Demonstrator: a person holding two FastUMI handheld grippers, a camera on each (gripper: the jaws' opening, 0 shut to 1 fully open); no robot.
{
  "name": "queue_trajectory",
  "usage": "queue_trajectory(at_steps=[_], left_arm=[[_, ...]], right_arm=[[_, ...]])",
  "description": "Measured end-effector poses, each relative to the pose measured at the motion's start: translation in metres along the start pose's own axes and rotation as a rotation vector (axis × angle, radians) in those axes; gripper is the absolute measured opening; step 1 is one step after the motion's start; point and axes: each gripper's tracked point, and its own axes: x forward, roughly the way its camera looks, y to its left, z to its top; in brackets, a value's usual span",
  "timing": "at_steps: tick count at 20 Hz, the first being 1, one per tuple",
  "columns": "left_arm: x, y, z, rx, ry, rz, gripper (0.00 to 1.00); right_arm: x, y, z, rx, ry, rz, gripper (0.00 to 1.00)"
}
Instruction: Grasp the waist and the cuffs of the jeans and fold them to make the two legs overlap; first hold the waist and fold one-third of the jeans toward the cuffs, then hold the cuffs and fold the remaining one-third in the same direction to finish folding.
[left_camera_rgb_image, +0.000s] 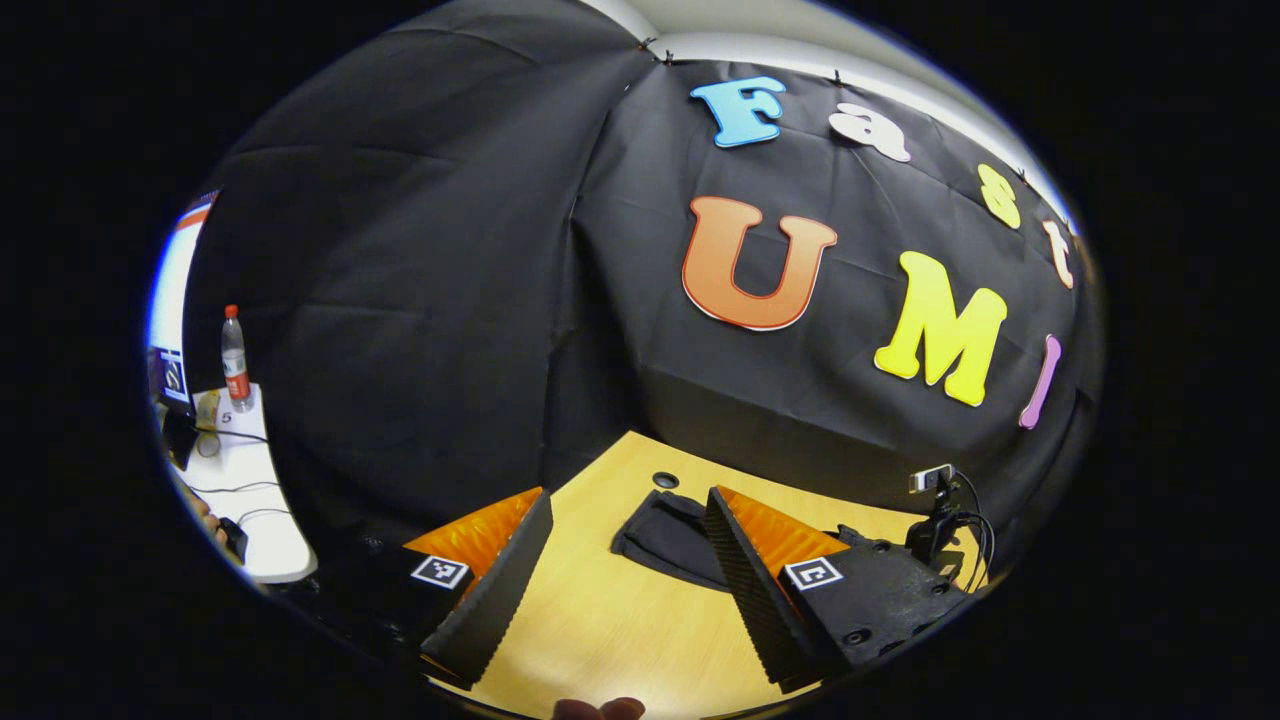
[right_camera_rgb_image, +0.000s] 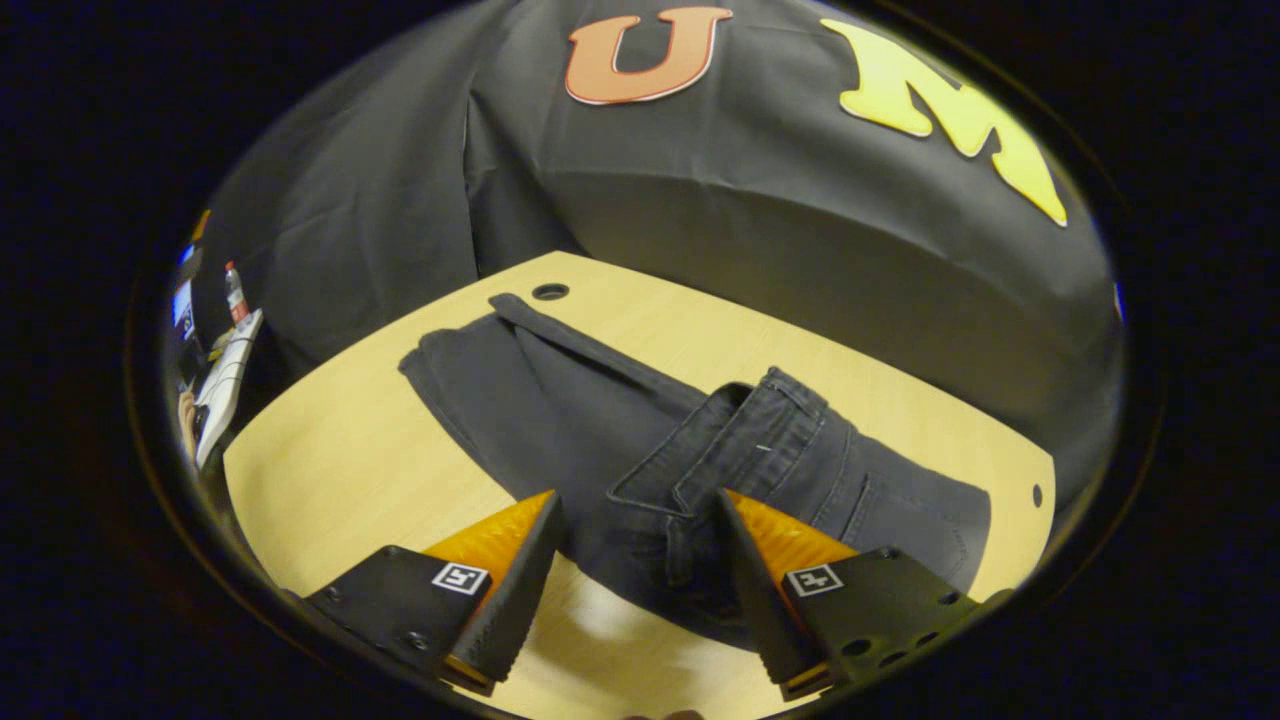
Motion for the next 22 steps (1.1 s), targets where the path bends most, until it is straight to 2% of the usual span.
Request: queue_trajectory(at_steps=[2, 5, 6, 8, 11, 13, 14, 16, 18, 19, 20, 21, 22], left_arm=[[0.008, -0.006, -0.01, -0.036, 0.027, -0.03, 0.99], [0.03, -0.015, -0.039, -0.122, 0.105, -0.098, 0.99], [0.038, -0.018, -0.049, -0.168, 0.129, -0.122, 0.99], [0.056, -0.023, -0.073, -0.281, 0.175, -0.165, 0.98], [0.089, -0.034, -0.101, -0.467, 0.252, -0.212, 0.99], [0.111, -0.038, -0.119, -0.585, 0.307, -0.214, 0.99], [0.121, -0.038, -0.127, -0.647, 0.339, -0.202, 0.99], [0.144, -0.031, -0.15, -0.776, 0.387, -0.15, 0.99], [0.158, -0.021, -0.161, -0.911, 0.414, -0.119, 0.98], [0.17, -0.02, -0.162, -0.961, 0.416, -0.111, 0.98], [0.178, -0.019, -0.164, -0.997, 0.419, -0.102, 0.98], [0.185, -0.016, -0.167, -1.017, 0.422, -0.086, 0.98], [0.19, -0.011, -0.174, -1.017, 0.43, -0.067, 0.98]], right_arm=[[-0.025, -0.007, 0.019, 0.046, -0.041, 0.005, 0.92], [-0.074, -0.014, 0.047, 0.089, -0.114, 0.021, 0.94], [-0.092, -0.019, 0.058, 0.091, -0.144, 0.019, 0.98], [-0.132, -0.033, 0.071, 0.099, -0.183, 0.011, 0.94], [-0.179, -0.051, 0.078, 0.14, -0.211, 0.001, 0.98], [-0.202, -0.064, 0.076, 0.193, -0.212, -0.019, 0.98], [-0.211, -0.07, 0.074, 0.237, -0.203, -0.026, 0.94], [-0.225, -0.07, 0.07, 0.376, -0.183, -0.012, 0.98], [-0.234, -0.077, 0.066, 0.451, -0.179, -0.025, 0.99], [-0.238, -0.084, 0.064, 0.464, -0.178, -0.038, 0.94], [-0.241, -0.089, 0.062, 0.47, -0.175, -0.05, 0.94], [-0.242, -0.093, 0.059, 0.471, -0.172, -0.062, 0.99], [-0.244, -0.096, 0.058, 0.478, -0.168, -0.07, 0.94]])
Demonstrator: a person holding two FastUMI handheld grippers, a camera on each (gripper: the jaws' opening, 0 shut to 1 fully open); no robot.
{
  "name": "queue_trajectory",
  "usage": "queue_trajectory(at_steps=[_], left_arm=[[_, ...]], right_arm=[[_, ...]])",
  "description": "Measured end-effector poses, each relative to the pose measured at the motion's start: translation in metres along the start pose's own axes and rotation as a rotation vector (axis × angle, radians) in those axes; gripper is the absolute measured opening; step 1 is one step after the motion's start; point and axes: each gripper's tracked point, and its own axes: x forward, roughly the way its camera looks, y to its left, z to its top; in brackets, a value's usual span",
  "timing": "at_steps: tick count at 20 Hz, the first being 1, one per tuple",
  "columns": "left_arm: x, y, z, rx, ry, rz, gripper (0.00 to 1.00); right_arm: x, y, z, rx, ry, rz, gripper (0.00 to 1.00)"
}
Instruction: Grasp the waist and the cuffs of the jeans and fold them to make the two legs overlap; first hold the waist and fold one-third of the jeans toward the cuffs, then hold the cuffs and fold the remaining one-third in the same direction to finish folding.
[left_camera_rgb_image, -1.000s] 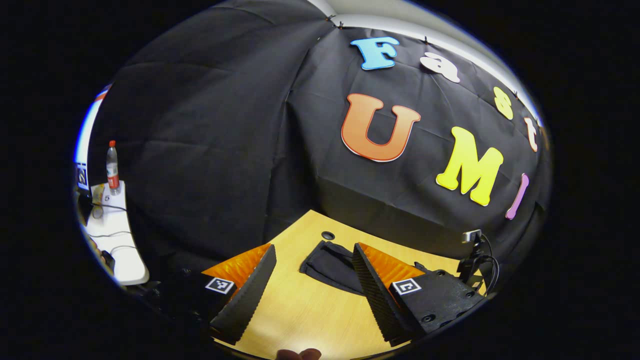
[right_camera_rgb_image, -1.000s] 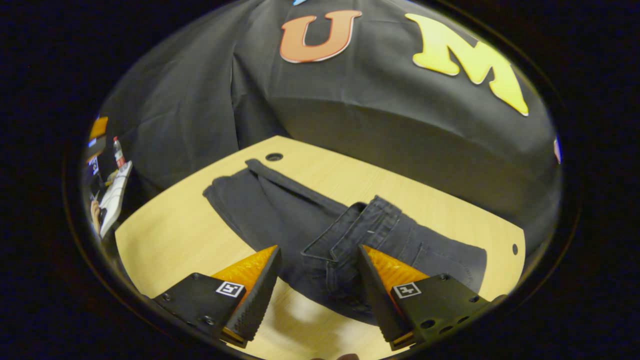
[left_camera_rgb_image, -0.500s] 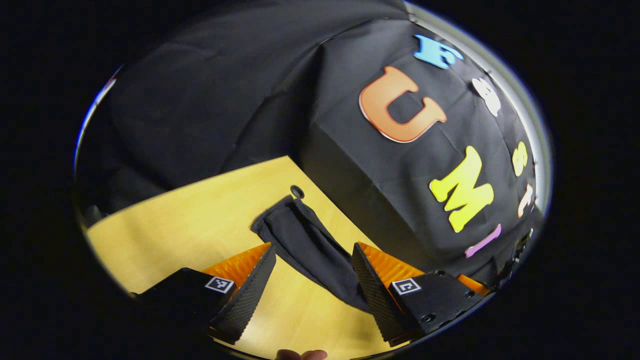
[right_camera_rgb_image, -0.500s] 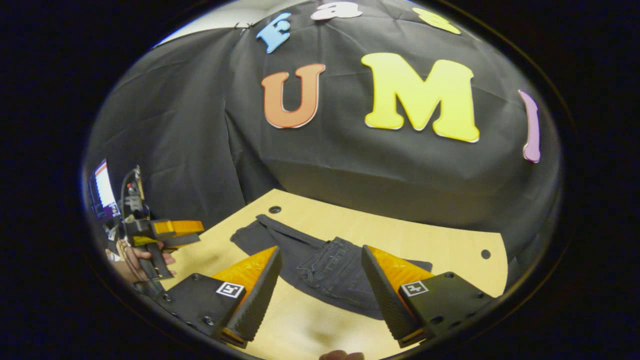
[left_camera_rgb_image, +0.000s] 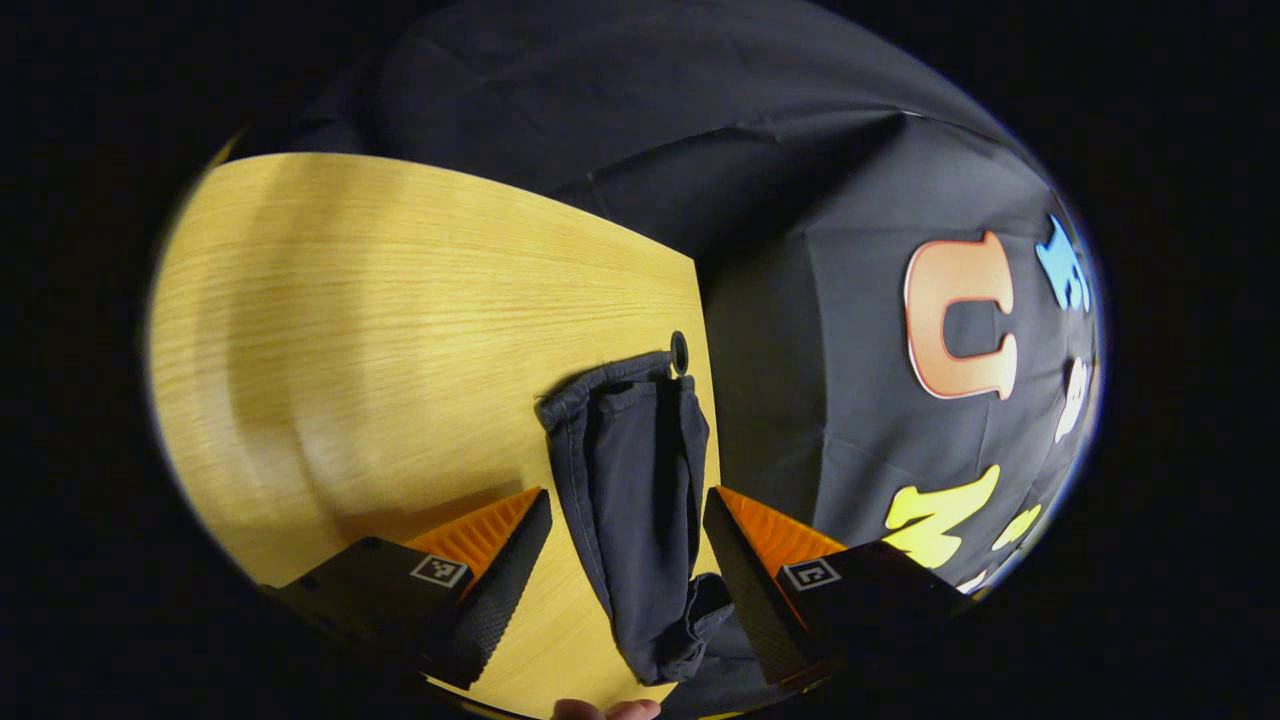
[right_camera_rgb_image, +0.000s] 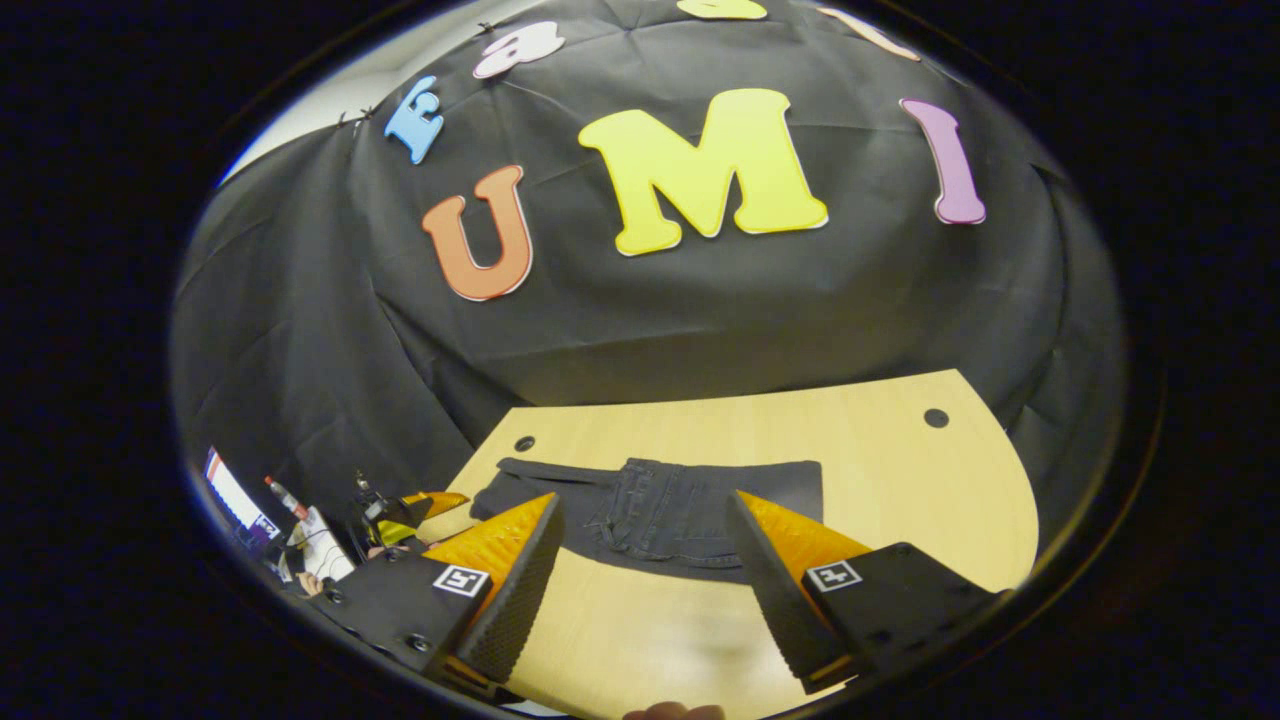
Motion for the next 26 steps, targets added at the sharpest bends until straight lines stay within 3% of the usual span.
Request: queue_trajectory(at_steps=[2, 3, 4, 5, 7, 10, 11, 12, 16, 17, 18, 19, 20, 23, 24, 26], left_arm=[[0.006, 0.001, 0.003, -0.002, 0.002, 0.005, 0.98], [0.008, 0.0, 0.006, 0.008, 0.0, 0.009, 0.97], [0.012, -0.001, 0.008, 0.021, 0.0, 0.014, 0.96], [0.02, -0.004, 0.009, 0.034, 0.002, 0.017, 0.96], [0.031, -0.011, 0.007, 0.064, 0.013, 0.013, 0.96], [0.046, -0.015, 0.013, 0.009, 0.011, 0.004, 0.96], [0.049, -0.013, 0.013, -0.004, 0.013, 0.009, 1.0], [0.053, -0.005, 0.013, -0.003, 0.016, 0.041, 0.99], [0.057, 0.004, 0.011, 0.007, 0.015, 0.07, 0.3], [0.057, 0.006, 0.01, 0.024, 0.019, 0.084, 0.2], [0.055, 0.001, 0.009, 0.039, 0.017, 0.07, 0.3], [0.052, -0.014, 0.009, 0.048, 0.009, 0.03, 0.16], [0.047, -0.03, 0.008, 0.067, 0.003, -0.012, 0.14], [0.031, -0.069, -0.004, 0.194, -0.008, -0.091, 0.11], [0.023, -0.083, -0.011, 0.241, -0.012, -0.114, 0.1], [0.008, -0.112, -0.026, 0.307, -0.013, -0.153, 0.1]], right_arm=[[-0.002, -0.001, 0.0, 0.01, 0.002, -0.007, 0.99], [-0.004, 0.0, 0.0, 0.011, 0.004, -0.008, 0.94], [-0.005, -0.001, -0.002, 0.013, 0.007, -0.008, 0.99], [-0.006, 0.001, -0.003, 0.022, 0.01, -0.002, 0.94], [-0.01, 0.003, -0.002, 0.039, 0.01, 0.005, 0.94], [-0.015, -0.009, -0.008, 0.054, 0.011, -0.019, 0.94], [-0.017, -0.013, -0.011, 0.062, 0.011, -0.029, 0.99], [-0.021, -0.018, -0.013, 0.076, 0.008, -0.043, 0.94], [-0.036, -0.038, -0.025, 0.124, 0.009, -0.089, 0.99], [-0.039, -0.042, -0.028, 0.126, 0.008, -0.099, 0.99], [-0.043, -0.045, -0.029, 0.127, 0.005, -0.103, 0.94], [-0.046, -0.047, -0.031, 0.127, 0.001, -0.108, 0.99], [-0.049, -0.05, -0.031, 0.129, -0.005, -0.108, 0.94], [-0.058, -0.059, -0.028, 0.117, -0.033, -0.116, 0.94], [-0.062, -0.062, -0.025, 0.112, -0.045, -0.116, 0.99], [-0.07, -0.069, -0.023, 0.11, -0.061, -0.108, 0.94]])
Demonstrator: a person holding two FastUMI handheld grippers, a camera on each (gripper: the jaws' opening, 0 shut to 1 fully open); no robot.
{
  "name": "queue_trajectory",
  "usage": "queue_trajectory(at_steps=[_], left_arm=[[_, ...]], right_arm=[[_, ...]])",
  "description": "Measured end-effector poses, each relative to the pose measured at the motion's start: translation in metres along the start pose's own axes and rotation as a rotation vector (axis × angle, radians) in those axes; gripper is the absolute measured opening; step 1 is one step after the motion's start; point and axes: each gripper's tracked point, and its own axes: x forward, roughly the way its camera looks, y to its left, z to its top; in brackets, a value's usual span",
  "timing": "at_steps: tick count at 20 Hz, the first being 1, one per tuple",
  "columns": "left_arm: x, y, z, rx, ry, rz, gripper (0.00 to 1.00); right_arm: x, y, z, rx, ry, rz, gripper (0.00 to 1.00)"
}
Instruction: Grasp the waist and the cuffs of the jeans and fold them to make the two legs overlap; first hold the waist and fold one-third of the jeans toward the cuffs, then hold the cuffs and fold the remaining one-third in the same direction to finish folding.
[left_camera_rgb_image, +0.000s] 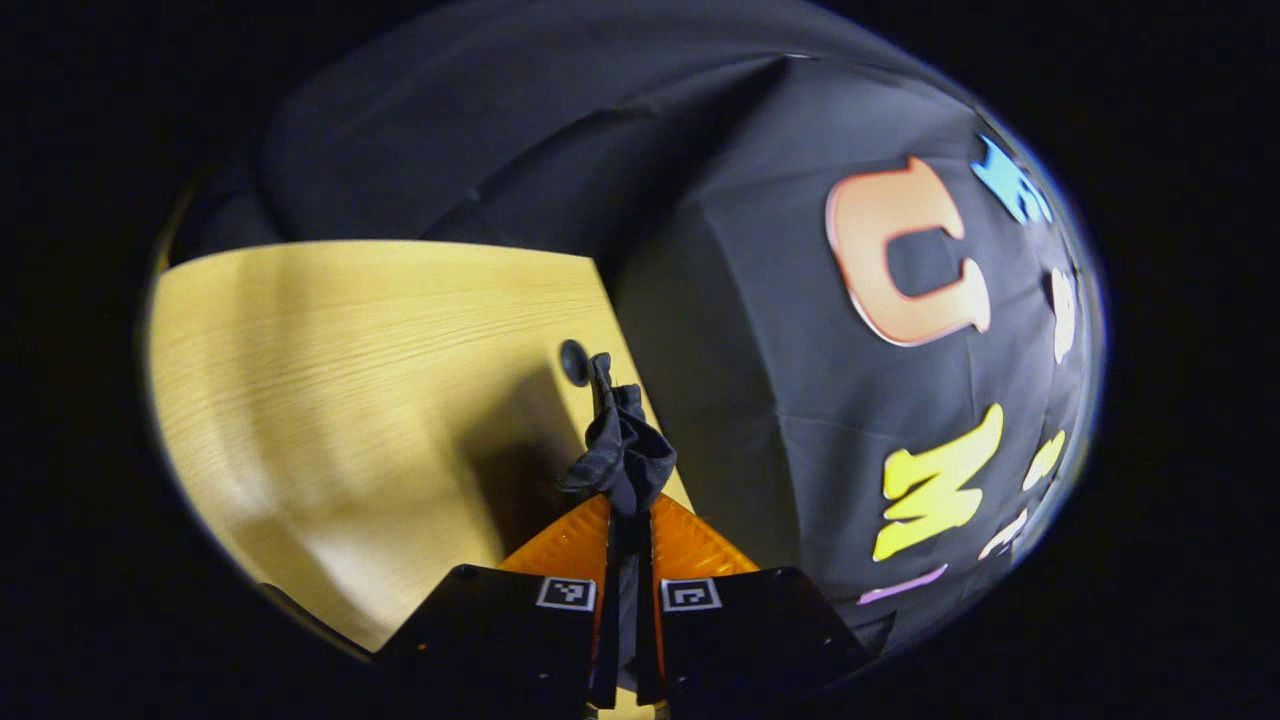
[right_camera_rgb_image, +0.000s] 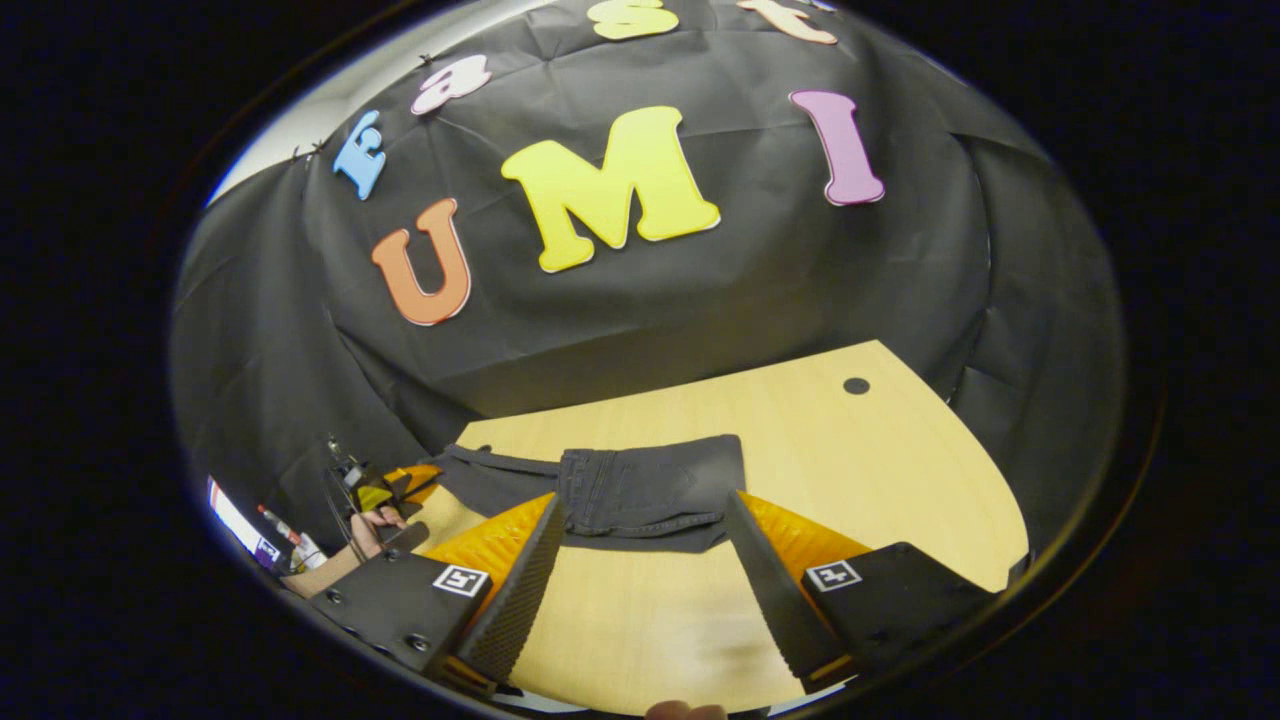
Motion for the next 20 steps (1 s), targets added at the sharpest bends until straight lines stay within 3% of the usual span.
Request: queue_trajectory(at_steps=[3, 4, 6, 12, 17, 20], left_arm=[[-0.015, -0.059, -0.024, 0.125, -0.001, -0.063, 0.1], [-0.018, -0.074, -0.036, 0.176, 0.0, -0.073, 0.1], [-0.024, -0.103, -0.06, 0.273, 0.006, -0.089, 0.1], [-0.013, -0.168, -0.184, 0.638, 0.066, -0.111, 0.1], [0.008, -0.159, -0.26, 0.985, -0.032, -0.006, 0.1], [0.027, -0.123, -0.306, 1.108, 0.038, 0.002, 0.11]], right_arm=[[-0.011, -0.018, -0.002, 0.006, 0.003, 0.01, 0.94], [-0.015, -0.024, -0.001, 0.01, -0.001, 0.011, 0.99], [-0.026, -0.04, 0.001, 0.011, -0.012, 0.006, 0.94], [-0.053, -0.11, 0.003, 0.043, -0.026, -0.07, 0.99], [-0.063, -0.175, -0.011, 0.07, -0.008, -0.17, 1.0], [-0.066, -0.197, -0.027, 0.051, 0.034, -0.221, 0.94]])
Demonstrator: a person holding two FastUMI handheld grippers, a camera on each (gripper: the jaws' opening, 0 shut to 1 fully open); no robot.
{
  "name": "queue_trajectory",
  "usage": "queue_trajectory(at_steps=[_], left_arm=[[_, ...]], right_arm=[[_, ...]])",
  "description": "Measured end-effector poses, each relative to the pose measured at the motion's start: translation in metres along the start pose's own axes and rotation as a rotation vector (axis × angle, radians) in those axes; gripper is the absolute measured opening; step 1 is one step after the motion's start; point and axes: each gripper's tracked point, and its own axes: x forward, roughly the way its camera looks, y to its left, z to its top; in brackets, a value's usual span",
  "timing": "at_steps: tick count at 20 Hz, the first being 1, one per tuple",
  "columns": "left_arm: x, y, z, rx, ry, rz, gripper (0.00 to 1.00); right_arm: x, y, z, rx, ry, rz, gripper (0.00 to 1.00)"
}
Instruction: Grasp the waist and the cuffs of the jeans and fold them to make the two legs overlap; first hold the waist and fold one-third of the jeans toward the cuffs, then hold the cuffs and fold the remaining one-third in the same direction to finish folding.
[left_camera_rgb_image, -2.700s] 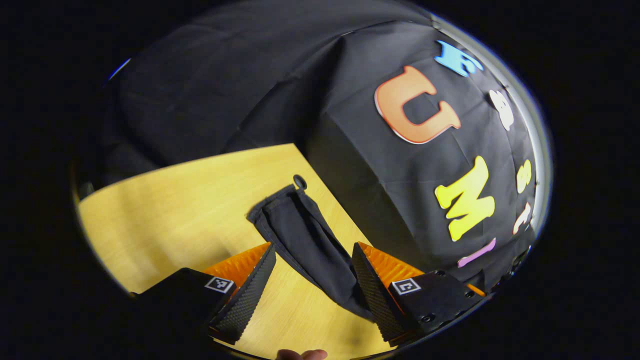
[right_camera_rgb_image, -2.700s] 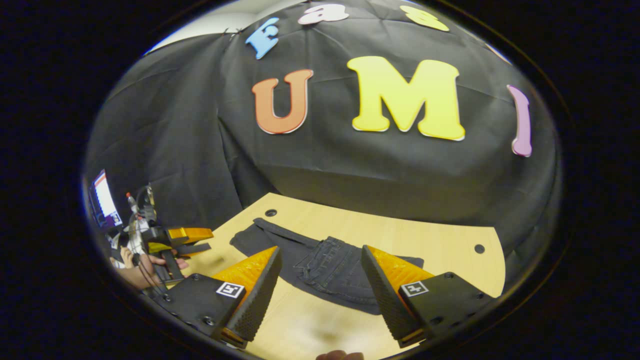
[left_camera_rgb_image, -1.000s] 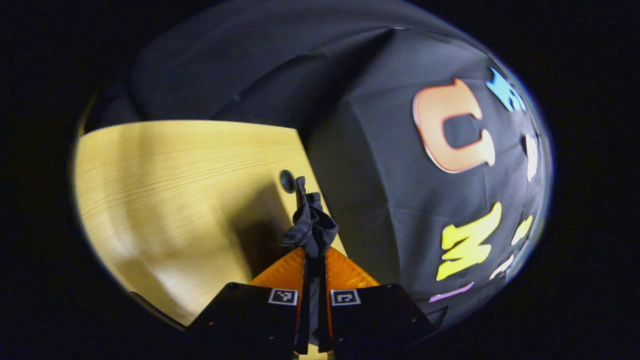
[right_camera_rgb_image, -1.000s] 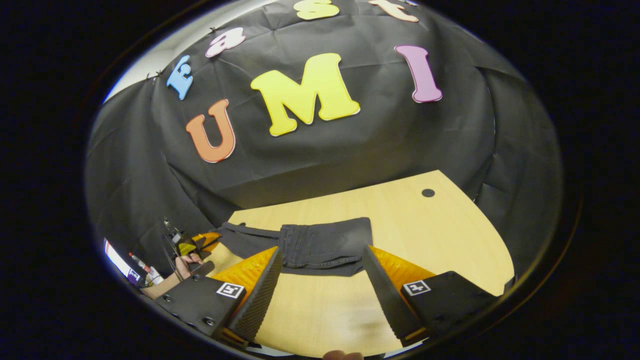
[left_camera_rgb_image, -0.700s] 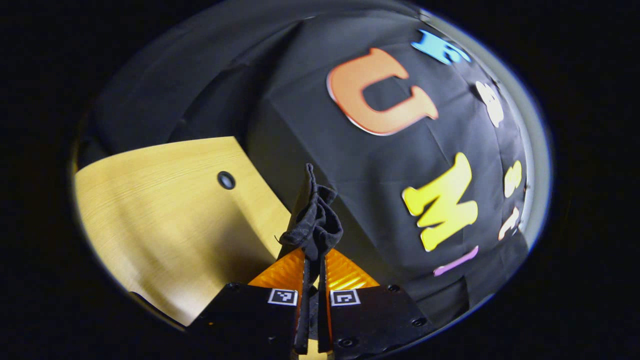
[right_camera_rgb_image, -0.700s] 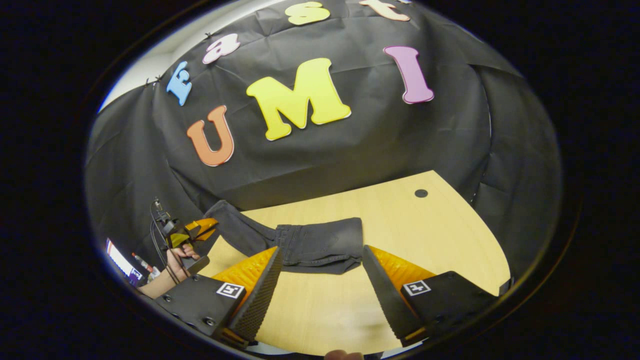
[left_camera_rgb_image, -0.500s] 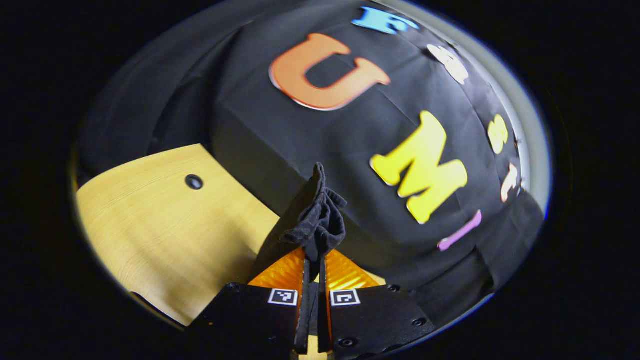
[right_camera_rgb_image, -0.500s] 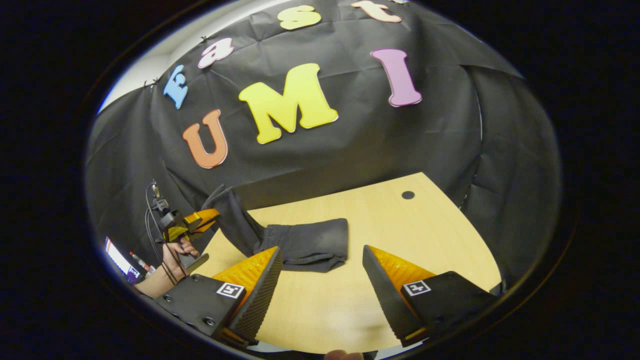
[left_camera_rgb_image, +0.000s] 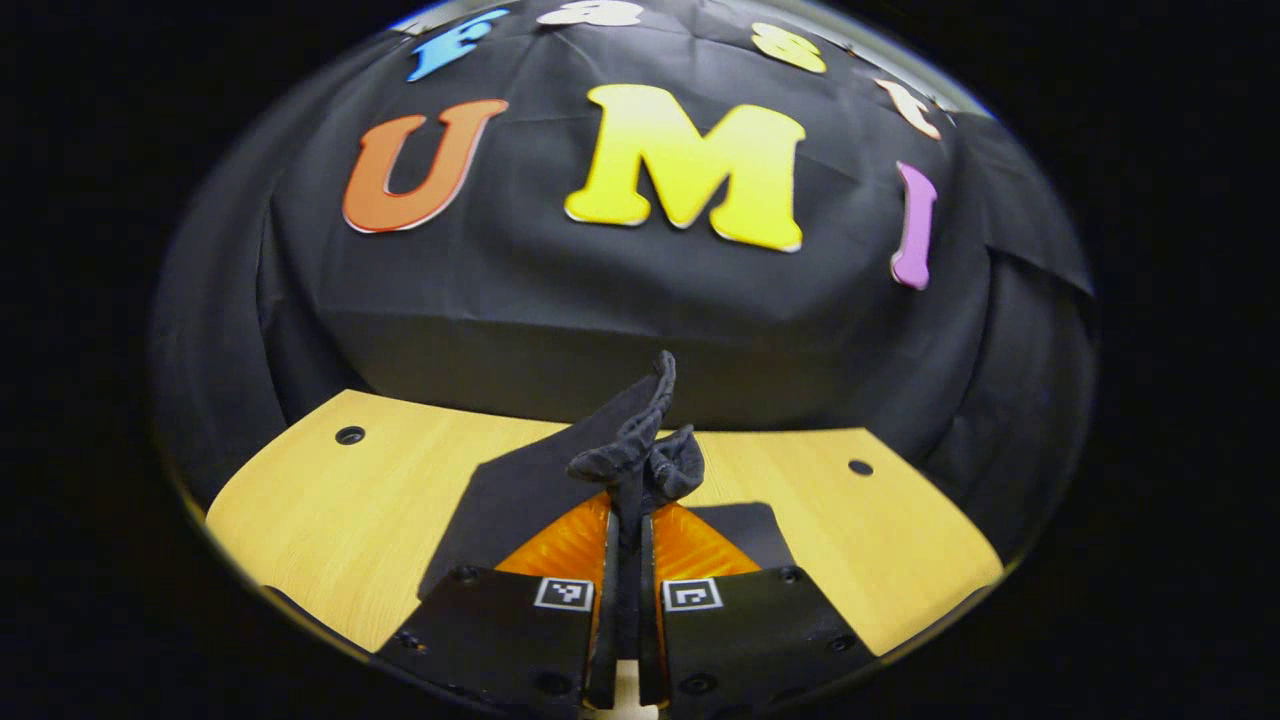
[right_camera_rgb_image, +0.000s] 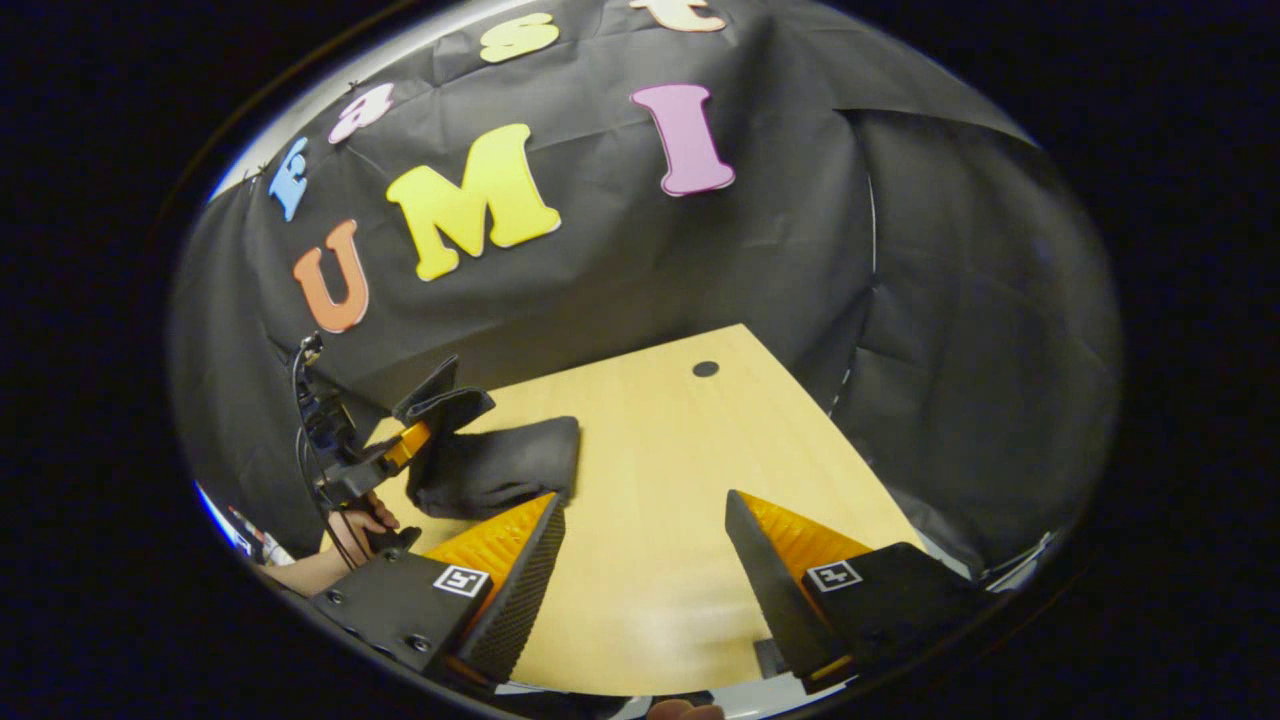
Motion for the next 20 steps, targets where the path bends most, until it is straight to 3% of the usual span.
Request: queue_trajectory(at_steps=[1, 2, 3, 5, 6, 7, 9, 10, 13, 14, 17, 19, 20], left_arm=[[0.005, -0.009, -0.021, 0.03, 0.032, -0.014, 0.12], [0.008, -0.016, -0.039, 0.056, 0.067, -0.026, 0.13], [0.011, -0.019, -0.053, 0.074, 0.097, -0.028, 0.15], [0.016, -0.02, -0.07, 0.083, 0.127, -0.033, 0.19], [0.018, -0.023, -0.079, 0.072, 0.145, -0.036, 0.41], [0.02, -0.023, -0.084, 0.061, 0.155, -0.035, 0.34], [0.023, -0.025, -0.087, 0.042, 0.163, -0.053, 0.41], [0.02, -0.032, -0.085, 0.028, 0.164, -0.087, 0.63], [0.011, -0.036, -0.084, 0.016, 0.181, -0.106, 1.0], [0.005, -0.038, -0.08, 0.007, 0.178, -0.117, 1.0], [-0.022, -0.041, -0.057, -0.05, 0.154, -0.148, 1.0], [-0.042, -0.03, -0.027, -0.053, 0.098, -0.134, 1.0], [-0.055, -0.022, -0.007, -0.041, 0.065, -0.12, 1.0]], right_arm=[[0.002, -0.005, -0.005, -0.006, 0.016, -0.007, 0.99], [0.003, -0.008, -0.01, -0.013, 0.031, -0.01, 0.94], [0.005, -0.009, -0.013, -0.022, 0.041, -0.009, 0.99], [0.008, -0.006, -0.014, -0.037, 0.052, -0.002, 0.94], [0.01, -0.004, -0.013, -0.043, 0.053, 0.001, 0.96], [0.011, -0.001, -0.012, -0.048, 0.054, 0.006, 0.99], [0.014, 0.006, -0.011, -0.063, 0.056, 0.013, 1.0], [0.016, 0.009, -0.013, -0.072, 0.059, 0.013, 0.99], [0.014, 0.024, -0.011, -0.092, 0.047, 0.026, 0.99], [0.015, 0.029, -0.011, -0.1, 0.042, 0.033, 0.94], [0.017, 0.053, -0.002, -0.123, 0.008, 0.06, 0.99], [0.017, 0.074, 0.013, -0.152, -0.043, 0.082, 0.94], [0.02, 0.084, 0.02, -0.17, -0.07, 0.096, 1.0]])
